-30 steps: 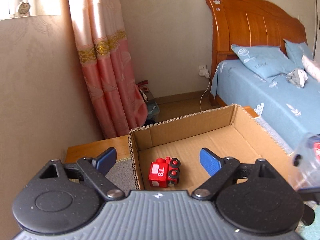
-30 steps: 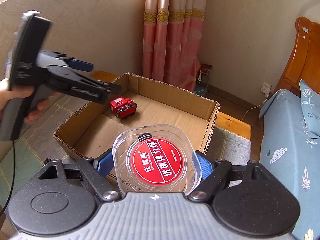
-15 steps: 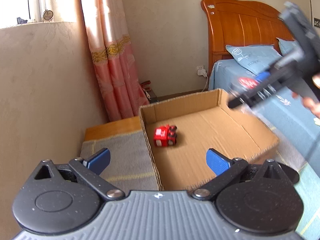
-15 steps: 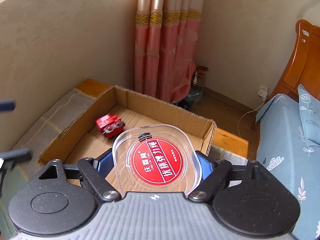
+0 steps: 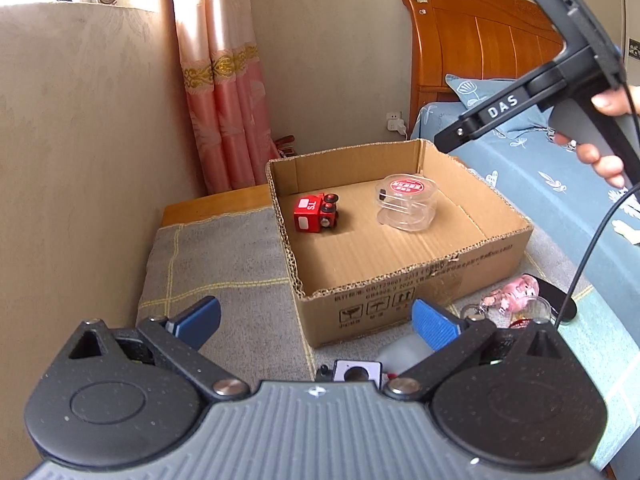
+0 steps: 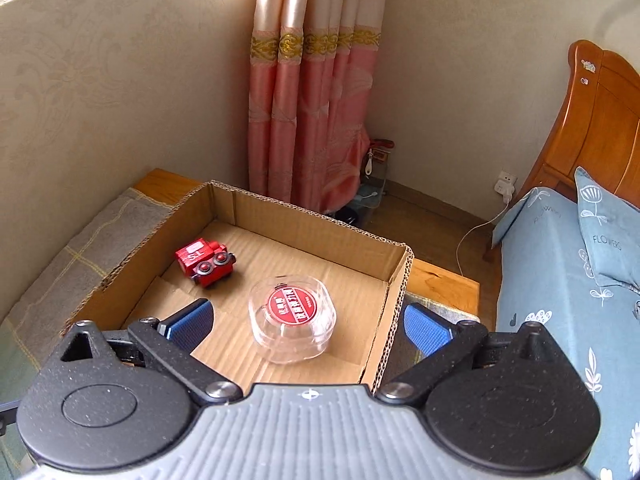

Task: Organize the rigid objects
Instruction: 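Lower the clear red-labelled container into the box with the right tool and release, then move left tool to the white plastic bottle while right tool approaches the clear jar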

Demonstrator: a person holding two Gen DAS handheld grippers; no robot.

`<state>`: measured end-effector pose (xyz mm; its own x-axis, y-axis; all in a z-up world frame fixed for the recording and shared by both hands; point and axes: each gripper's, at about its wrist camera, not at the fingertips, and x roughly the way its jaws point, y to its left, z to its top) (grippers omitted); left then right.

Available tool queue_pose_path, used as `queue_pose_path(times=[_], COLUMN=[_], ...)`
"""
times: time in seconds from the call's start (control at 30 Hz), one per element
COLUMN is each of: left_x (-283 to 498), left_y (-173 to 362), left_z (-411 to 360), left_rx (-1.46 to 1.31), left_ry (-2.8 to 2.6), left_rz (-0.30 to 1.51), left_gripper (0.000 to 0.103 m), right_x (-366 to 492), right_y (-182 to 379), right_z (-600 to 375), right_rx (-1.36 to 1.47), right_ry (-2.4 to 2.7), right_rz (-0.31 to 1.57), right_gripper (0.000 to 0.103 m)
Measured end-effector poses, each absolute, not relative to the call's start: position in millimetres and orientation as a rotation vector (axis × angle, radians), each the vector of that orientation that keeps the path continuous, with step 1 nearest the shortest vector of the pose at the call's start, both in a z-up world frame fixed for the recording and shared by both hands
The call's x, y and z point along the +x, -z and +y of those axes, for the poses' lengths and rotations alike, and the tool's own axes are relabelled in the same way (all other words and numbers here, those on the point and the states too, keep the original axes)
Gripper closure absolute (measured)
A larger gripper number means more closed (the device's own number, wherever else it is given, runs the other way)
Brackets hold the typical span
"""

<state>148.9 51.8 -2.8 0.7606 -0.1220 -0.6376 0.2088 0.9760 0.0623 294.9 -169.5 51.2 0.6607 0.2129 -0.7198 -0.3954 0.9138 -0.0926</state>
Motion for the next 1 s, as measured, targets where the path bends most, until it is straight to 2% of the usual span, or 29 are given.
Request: queue_pose_path(times=[0.7, 1.0], left_x=[94.1, 73.0], left_y=[4.5, 23.0], left_z=[33.2, 27.7], left_rx=[0.132, 0.126], left_ry=[0.210, 0.240], left_rz=[0.686, 0.719], left_gripper=[0.001, 0.001], right_x=[168.3, 108.0], right_y=[-55.8, -25.3], right_z=[-190.9, -197.7], right_rx=[-0.232, -0.193], right_ry=[-0.473, -0.522], right_rz=[0.753, 0.781], right_gripper=[0.000, 0.000])
